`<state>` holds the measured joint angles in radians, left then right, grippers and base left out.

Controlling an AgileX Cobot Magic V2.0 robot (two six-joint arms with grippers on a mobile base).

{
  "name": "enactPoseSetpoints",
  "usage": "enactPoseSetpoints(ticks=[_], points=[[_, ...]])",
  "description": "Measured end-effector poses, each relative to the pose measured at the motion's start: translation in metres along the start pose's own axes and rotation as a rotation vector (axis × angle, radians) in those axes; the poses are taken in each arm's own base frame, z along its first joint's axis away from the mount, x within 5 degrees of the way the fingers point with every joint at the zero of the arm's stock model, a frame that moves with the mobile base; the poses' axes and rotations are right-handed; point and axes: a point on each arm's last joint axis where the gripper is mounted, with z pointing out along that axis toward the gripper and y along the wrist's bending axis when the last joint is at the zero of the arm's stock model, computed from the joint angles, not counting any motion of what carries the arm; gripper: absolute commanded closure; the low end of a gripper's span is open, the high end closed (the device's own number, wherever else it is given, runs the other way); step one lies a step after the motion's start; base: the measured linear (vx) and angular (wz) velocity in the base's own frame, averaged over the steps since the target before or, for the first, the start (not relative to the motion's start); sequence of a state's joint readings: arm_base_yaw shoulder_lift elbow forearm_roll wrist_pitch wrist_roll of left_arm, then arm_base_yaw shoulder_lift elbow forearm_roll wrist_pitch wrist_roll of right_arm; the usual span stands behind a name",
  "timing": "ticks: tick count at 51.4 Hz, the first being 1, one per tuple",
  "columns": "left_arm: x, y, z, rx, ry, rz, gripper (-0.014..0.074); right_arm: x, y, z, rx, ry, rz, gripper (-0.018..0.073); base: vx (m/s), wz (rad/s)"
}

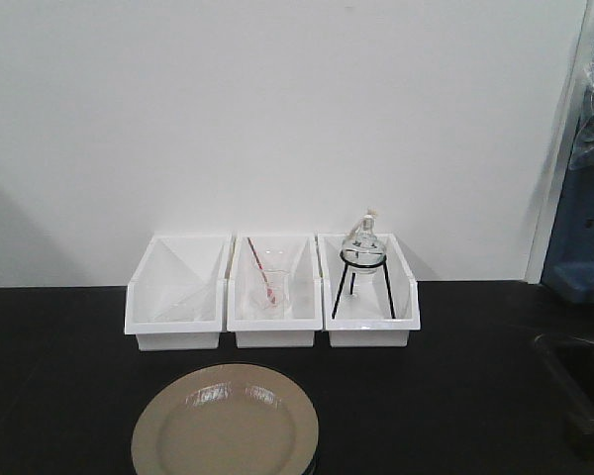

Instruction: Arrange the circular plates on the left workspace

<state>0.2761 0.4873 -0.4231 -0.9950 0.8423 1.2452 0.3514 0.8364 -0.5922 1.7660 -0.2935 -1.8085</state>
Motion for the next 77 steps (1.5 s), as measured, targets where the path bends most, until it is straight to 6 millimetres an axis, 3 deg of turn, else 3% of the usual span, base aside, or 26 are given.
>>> enactPoseSetpoints(ticks=[13,29,43,58,77], points=[[0.001,-0.005,-0.002,0.024,-0.002,0.015,0.0597,0.0,0.0,0.0,0.0,0.0,0.001,0.0564,0.0,0.0],[0.001,-0.014,-0.024,-0.121,-0.18,0.075,0.0597,0.0,0.0,0.0,0.0,0.001,0.002,0.0564,0.0,0.0],[0.039,0.0,-0.029,-0.388,-0.171,-0.2,0.0596,0.0,0.0,0.0,0.0,0.001,0.002,0.0564,0.0,0.0],[0.101,0.003,-0.01,-0.507,-0.261,-0.244,0.0596,0.0,0.0,0.0,0.0,0.001,0.003,0.0564,0.0,0.0],[0.106,0.002,-0.007,-0.477,-0.264,-0.248,0.0596,0.0,0.0,0.0,0.0,0.001,0.003,0.0564,0.0,0.0]])
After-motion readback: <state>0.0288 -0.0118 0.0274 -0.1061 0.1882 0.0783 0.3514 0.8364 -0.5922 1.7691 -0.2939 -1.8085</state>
